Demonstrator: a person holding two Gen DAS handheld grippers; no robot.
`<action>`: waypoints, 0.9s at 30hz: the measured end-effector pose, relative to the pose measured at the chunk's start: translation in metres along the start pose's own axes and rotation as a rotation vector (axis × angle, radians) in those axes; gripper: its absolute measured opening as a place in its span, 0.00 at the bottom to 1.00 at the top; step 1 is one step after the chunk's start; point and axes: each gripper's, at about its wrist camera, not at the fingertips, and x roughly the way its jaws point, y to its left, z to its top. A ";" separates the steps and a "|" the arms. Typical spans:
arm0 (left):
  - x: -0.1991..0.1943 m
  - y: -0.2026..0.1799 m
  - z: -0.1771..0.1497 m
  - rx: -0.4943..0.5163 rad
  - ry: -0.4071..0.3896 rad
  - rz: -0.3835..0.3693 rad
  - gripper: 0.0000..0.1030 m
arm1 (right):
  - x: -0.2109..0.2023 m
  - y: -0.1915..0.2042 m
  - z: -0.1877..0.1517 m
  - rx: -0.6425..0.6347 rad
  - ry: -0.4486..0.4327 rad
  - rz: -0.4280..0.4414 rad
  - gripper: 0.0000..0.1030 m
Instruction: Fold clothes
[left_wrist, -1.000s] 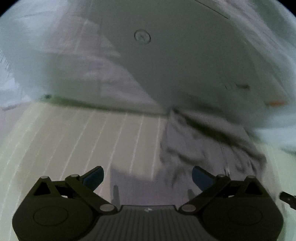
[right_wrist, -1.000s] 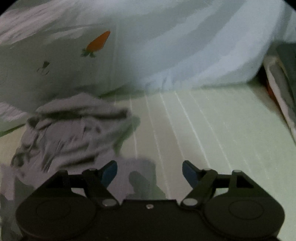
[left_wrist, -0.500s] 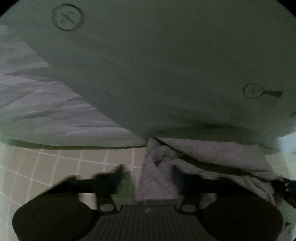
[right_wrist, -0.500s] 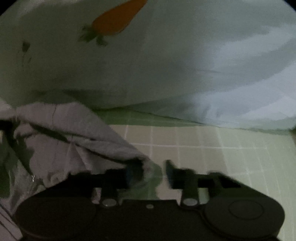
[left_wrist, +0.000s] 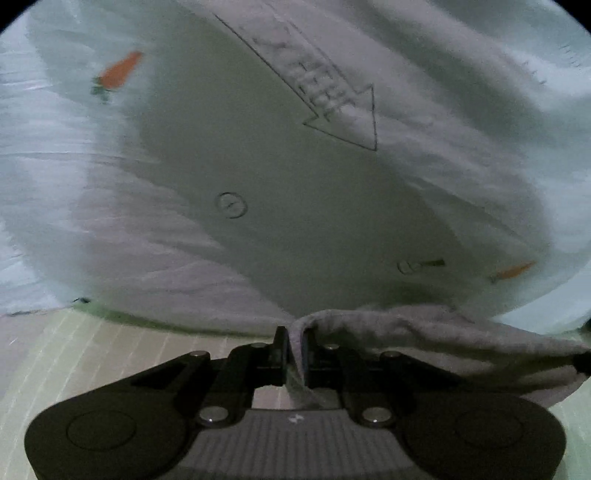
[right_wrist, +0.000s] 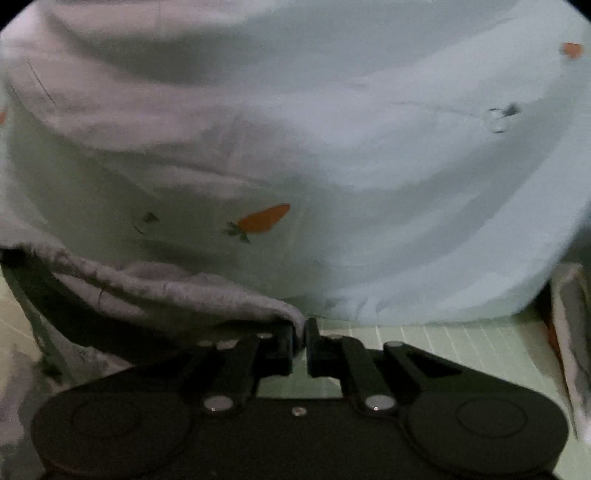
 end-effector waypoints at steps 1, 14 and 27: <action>-0.010 0.002 -0.007 0.001 0.003 0.004 0.08 | -0.012 0.001 -0.006 0.008 0.001 -0.002 0.06; -0.023 0.024 -0.104 -0.049 0.290 0.013 0.15 | -0.042 0.004 -0.109 0.068 0.289 0.009 0.09; -0.079 0.031 -0.119 -0.057 0.256 0.029 0.75 | -0.093 -0.005 -0.109 0.180 0.222 0.025 0.59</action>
